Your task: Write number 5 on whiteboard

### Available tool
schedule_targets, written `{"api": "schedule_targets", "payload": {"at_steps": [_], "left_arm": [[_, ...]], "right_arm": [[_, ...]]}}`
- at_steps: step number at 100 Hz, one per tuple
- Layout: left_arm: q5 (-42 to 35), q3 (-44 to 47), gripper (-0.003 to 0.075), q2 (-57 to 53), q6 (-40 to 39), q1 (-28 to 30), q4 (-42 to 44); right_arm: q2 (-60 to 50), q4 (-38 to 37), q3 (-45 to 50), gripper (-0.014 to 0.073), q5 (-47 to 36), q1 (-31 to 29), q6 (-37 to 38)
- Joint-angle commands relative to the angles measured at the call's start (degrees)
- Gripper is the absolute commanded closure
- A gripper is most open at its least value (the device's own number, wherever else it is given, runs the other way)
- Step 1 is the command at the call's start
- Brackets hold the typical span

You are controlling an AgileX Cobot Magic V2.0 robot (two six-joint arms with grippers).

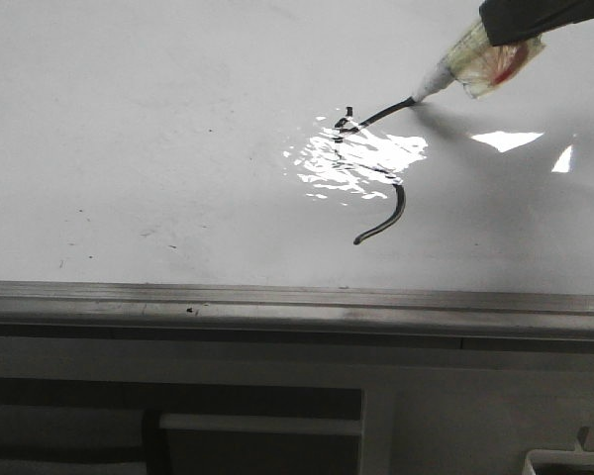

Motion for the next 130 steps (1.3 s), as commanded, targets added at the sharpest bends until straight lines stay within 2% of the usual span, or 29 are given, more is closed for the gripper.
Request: {"api": "schedule_targets", "payload": {"at_steps": [1,15,20,27,34,35,39,44,62,81,106,130], "left_arm": [[-3.47,-1.59,0.0741,0.53,-0.29,0.06,-0.61],[-3.58,-1.59,0.0736,0.53,-0.29,0.06,-0.61],[-2.83,-1.59,0.071,0.53,-0.29,0.06,-0.61],[-0.72,-1.82,0.0605,0.53,-0.29,0.06,-0.61],[1.21,-2.21,0.0444,1.05,-0.29,0.06,-0.38],[1.54,-2.37,0.0396,1.25,-0.29,0.06,-0.37],[2.75,-3.05,0.0334,1.94,0.25,0.06,-0.37],[4.67,-4.34,0.0293,3.29,1.78,-0.08,-0.29],[13.73,-11.43,0.0313,11.47,11.57,-2.88,-0.29],[21.98,-18.88,0.0313,21.04,17.19,-7.77,-0.15],[21.99,-24.33,0.0313,31.2,18.19,-14.86,2.19],[20.25,-25.88,0.0316,36.53,18.19,-15.66,2.24]], "right_arm": [[0.43,-4.09,-0.9,0.0636,-0.74,-1.55,-0.64],[-4.32,-3.96,-1.0,0.0636,-0.08,1.25,-0.64],[-6.67,-3.13,-1.0,0.0636,0.59,3.46,-0.64],[-10.17,-2.01,-1.0,0.0636,2.43,7.37,-0.64],[-12.58,-1.7,-0.9,0.0636,4.67,11.75,-0.64],[-12.9,-1.7,-0.9,0.0636,4.85,12.6,-0.64],[-13.41,-1.7,-0.8,0.0636,5.43,14.65,-0.64],[-13.52,-1.93,-0.57,0.0636,5.43,17.54,-0.64],[-10.56,-6.03,-0.57,0.0636,2.65,23.28,-0.75],[-5.73,-6.75,-0.57,0.0638,-0.49,27.84,-3.7],[-3.12,-7.65,-0.57,0.0638,-2.97,32.4,-4.24],[-3.12,-7.65,-0.57,0.0638,-3.84,32.51,-4.24]]}}
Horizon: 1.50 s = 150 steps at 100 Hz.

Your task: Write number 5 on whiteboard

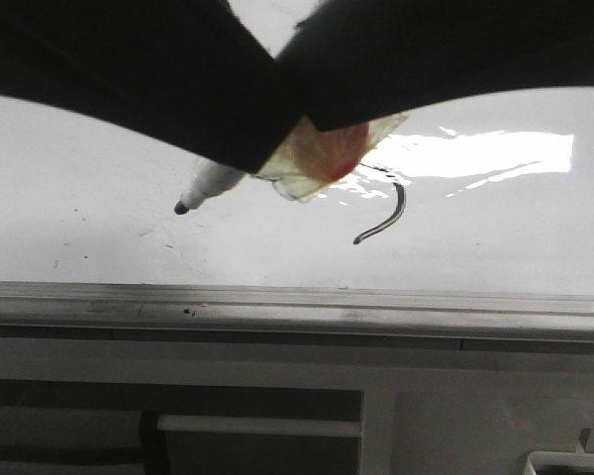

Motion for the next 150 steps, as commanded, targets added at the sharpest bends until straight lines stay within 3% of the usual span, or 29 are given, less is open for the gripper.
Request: {"api": "schedule_targets", "payload": {"at_steps": [1,16,47,87,96,116,123,150], "left_arm": [[-3.5,-2.22,0.0318,0.48,0.11,-0.45,-1.43],[-3.5,-2.22,0.0402,2.08,0.11,-0.45,-1.43],[-3.71,-2.22,0.0741,2.93,0.11,-0.45,-1.01],[-3.71,-2.22,0.0741,3.14,0.11,-0.45,-0.85],[-3.71,-2.22,0.0741,3.14,0.11,-0.45,-0.85],[-3.71,-2.22,0.0741,3.14,0.11,-0.45,-0.85],[-3.71,-2.22,0.0741,3.14,0.0,-0.45,-0.85],[-6.68,-2.22,0.0741,3.14,-0.37,-0.45,-4.13]], "right_arm": [[-0.44,-0.67,-1.64,0.0638,-4.94,0.18,-0.71],[-0.44,-0.67,-1.64,0.0638,-5.03,0.18,-0.71],[-0.44,-0.67,-1.64,0.0638,-6.41,0.18,-0.71],[-0.44,-0.33,-1.64,0.0629,-7.41,0.18,-0.61],[-0.44,-0.19,-1.64,0.0547,-7.28,0.18,-0.61],[-1.82,-0.19,-2.12,0.0214,-7.38,0.18,-0.61],[-2.56,-0.19,-2.5,0.0179,-7.62,0.18,-0.61],[-8.1,-0.19,-3.17,0.0176,-7.25,-0.23,-0.61]]}}
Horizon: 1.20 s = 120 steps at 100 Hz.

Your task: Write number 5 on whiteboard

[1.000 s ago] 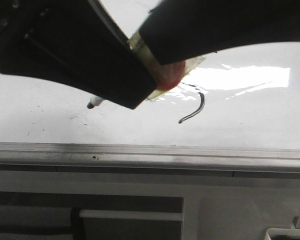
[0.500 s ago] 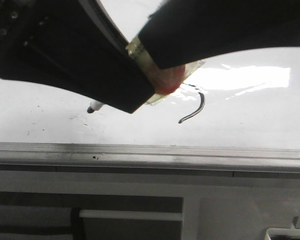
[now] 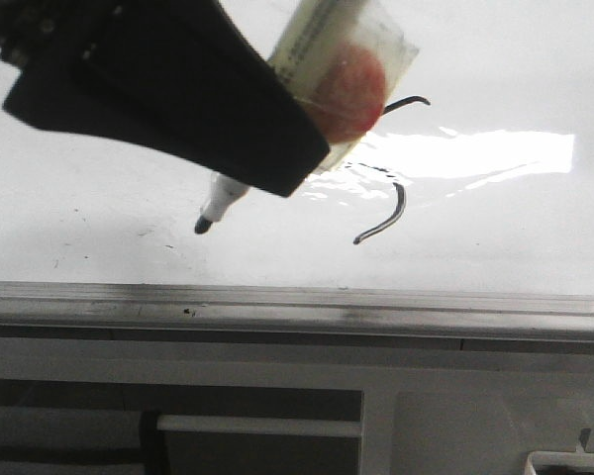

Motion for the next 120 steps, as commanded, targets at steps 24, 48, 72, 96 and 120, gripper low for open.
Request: {"api": "schedule_targets", "payload": {"at_steps": [24,48,72,96,120], "left_arm": [[-11.02,-1.76,0.0741,-0.83,-8.21,0.09,-4.36],[-20.83,2.47,0.0741,-0.83,-17.1,0.09,-4.36],[-35.9,8.82,0.0741,-0.83,-24.67,0.09,-8.93],[-41.16,9.6,0.0741,2.2,-24.67,0.09,-15.37],[-43.3,9.6,0.0741,5.63,-24.56,0.09,-16.44]], "right_arm": [[-5.99,-0.34,-2.14,0.0355,-2.46,-3.38,-0.61],[-8.46,-0.19,-2.14,0.065,-0.01,-5.27,-0.26],[-9.03,-0.19,-2.14,0.0649,2.3,-5.58,0.02],[-9.03,-0.19,-2.14,0.0649,2.58,-5.58,0.02],[-9.16,-0.19,-2.14,0.0649,2.69,-5.58,0.12]]}}
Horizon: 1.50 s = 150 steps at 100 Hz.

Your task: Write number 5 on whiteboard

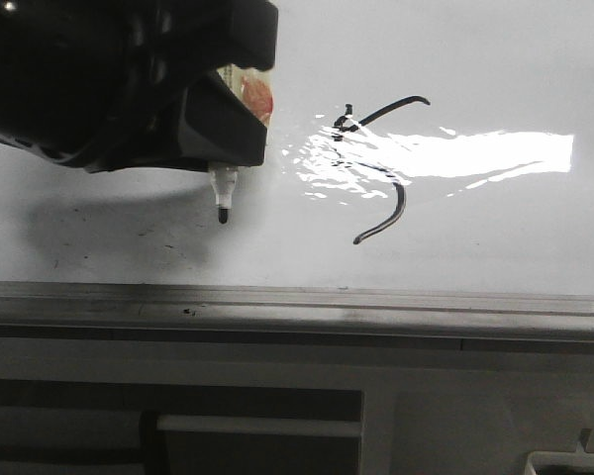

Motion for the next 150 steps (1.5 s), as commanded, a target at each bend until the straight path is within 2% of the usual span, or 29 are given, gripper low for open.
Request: {"api": "schedule_targets", "payload": {"at_steps": [1,25,45,66,130,138,150], "left_arm": [[-4.41,-1.46,0.0741,-0.46,-0.35,0.09,-0.17],[-5.02,-1.46,0.0741,0.24,-0.35,3.12,-2.66],[-0.2,-1.46,0.0741,0.53,-0.35,6.53,-2.91],[3.64,-1.46,0.0741,2.43,-0.35,6.41,-2.8],[2.51,-1.46,0.0736,2.94,-0.35,6.41,-3.42],[2.51,-1.46,0.0704,2.94,-0.35,6.41,-4.26],[2.36,-1.46,0.0614,2.94,-0.35,6.41,-5.42]], "right_arm": [[-0.3,-0.17,-2.05,0.0649,-4.0,-0.46,0.11],[-0.44,0.32,-2.05,0.0649,-3.75,-0.46,1.99],[-0.44,0.32,-2.05,0.0649,-3.75,-0.46,2.06],[-0.44,0.32,-2.05,0.0649,-3.75,-0.46,2.12],[-0.44,0.83,-0.77,0.0649,-3.59,-0.46,3.05],[-0.44,0.83,-0.36,0.0649,-3.59,-0.46,3.05],[-0.44,0.83,-0.24,0.0649,-3.59,-0.46,3.05]]}}
